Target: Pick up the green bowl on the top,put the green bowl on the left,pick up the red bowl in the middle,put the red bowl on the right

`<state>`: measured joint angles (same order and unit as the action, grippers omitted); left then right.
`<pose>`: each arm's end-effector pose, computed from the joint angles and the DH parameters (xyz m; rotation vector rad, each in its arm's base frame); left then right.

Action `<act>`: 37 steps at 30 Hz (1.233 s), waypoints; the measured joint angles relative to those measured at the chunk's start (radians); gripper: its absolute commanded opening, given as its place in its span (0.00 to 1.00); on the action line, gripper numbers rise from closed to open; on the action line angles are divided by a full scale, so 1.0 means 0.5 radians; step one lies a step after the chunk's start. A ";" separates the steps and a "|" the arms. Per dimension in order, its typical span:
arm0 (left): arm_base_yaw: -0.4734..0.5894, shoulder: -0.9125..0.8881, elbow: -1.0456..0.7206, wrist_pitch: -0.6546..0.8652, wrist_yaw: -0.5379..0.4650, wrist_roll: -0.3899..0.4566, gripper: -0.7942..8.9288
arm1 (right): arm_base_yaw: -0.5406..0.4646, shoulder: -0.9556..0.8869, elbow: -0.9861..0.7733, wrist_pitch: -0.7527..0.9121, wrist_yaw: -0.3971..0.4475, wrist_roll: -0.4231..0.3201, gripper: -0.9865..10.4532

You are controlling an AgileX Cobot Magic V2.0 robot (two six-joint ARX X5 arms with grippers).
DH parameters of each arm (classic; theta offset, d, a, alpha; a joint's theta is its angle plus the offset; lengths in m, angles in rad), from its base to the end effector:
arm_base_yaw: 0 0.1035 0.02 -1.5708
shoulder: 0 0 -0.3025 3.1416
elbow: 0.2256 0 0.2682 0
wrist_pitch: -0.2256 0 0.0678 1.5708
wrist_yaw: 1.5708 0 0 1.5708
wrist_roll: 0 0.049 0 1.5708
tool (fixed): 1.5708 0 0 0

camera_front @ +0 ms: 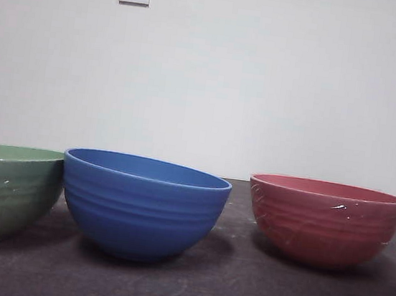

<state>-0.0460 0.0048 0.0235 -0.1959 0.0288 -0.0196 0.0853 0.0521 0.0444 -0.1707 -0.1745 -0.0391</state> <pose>0.0925 -0.0057 0.1492 -0.0180 0.1780 -0.0729 0.0929 0.0165 0.1566 -0.0308 0.1736 0.2626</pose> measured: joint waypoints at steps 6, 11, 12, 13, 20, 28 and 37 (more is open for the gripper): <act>0.000 0.000 0.000 0.000 0.000 0.000 0.08 | 0.001 -0.082 -0.047 0.003 0.002 0.006 0.09; 0.000 0.000 0.000 0.000 0.000 0.000 0.08 | 0.001 -0.082 -0.047 0.003 0.002 0.004 0.09; 0.000 0.000 0.000 0.000 0.000 0.000 0.08 | 0.001 -0.082 -0.047 0.003 0.002 0.005 0.09; 0.000 0.000 0.000 0.000 0.000 0.000 0.08 | 0.001 -0.082 -0.047 0.003 0.002 0.005 0.09; 0.000 0.000 0.000 0.000 0.000 -0.001 0.08 | 0.001 -0.082 -0.047 0.003 0.002 0.005 0.09; 0.000 0.000 0.000 0.000 0.000 0.000 0.08 | 0.001 -0.082 -0.047 0.003 0.002 0.004 0.09; 0.000 0.000 0.000 0.000 0.000 0.000 0.08 | 0.001 -0.082 -0.047 0.003 0.002 0.004 0.09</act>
<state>-0.0460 0.0048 0.0235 -0.1959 0.0288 -0.0196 0.0856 0.0109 0.0212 -0.1692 -0.1734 -0.0372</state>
